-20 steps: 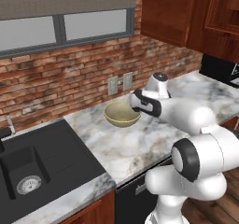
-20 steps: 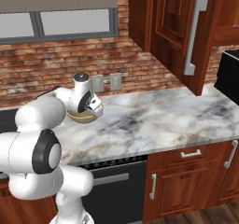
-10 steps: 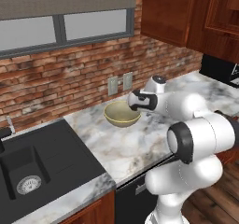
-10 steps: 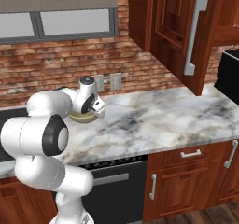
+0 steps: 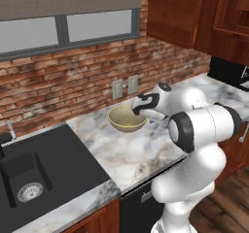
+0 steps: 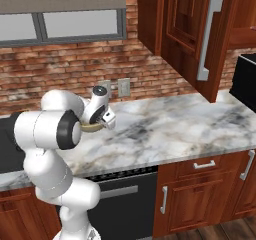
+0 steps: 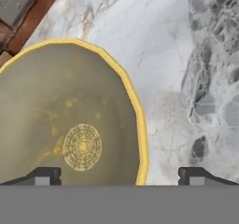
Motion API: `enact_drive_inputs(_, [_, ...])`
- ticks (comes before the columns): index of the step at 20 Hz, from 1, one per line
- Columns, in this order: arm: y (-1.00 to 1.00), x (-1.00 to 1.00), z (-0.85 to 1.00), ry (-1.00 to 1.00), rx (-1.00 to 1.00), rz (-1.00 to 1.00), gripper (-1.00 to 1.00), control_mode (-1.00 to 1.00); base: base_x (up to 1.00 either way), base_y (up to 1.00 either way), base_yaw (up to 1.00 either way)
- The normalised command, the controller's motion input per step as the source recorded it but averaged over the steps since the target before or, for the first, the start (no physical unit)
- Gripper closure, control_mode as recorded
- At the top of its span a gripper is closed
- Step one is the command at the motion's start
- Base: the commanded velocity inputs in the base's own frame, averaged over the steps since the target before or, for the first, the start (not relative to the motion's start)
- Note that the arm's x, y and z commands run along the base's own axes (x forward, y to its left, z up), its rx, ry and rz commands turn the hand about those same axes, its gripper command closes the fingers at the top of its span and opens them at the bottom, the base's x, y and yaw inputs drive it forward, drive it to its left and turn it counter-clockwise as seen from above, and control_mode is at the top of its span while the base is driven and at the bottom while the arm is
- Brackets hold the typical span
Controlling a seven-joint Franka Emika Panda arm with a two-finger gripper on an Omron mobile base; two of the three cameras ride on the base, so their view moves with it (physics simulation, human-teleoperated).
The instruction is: Pick the mug and place it in the sink. Pick the bowl and place it in the open cabinet and then close the cabinet.
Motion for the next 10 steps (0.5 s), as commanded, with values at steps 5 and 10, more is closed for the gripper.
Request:
enact_drive_inputs(5, [0.03,0.26,-0.32,0.0,0.03,0.0,-1.0,-1.0,0.0,0.0,0.0])
enact_drive_inputs(10, [0.25,0.32,-0.36,0.0,0.01,-0.02,-1.0,-1.0,0.0,0.0,0.0])
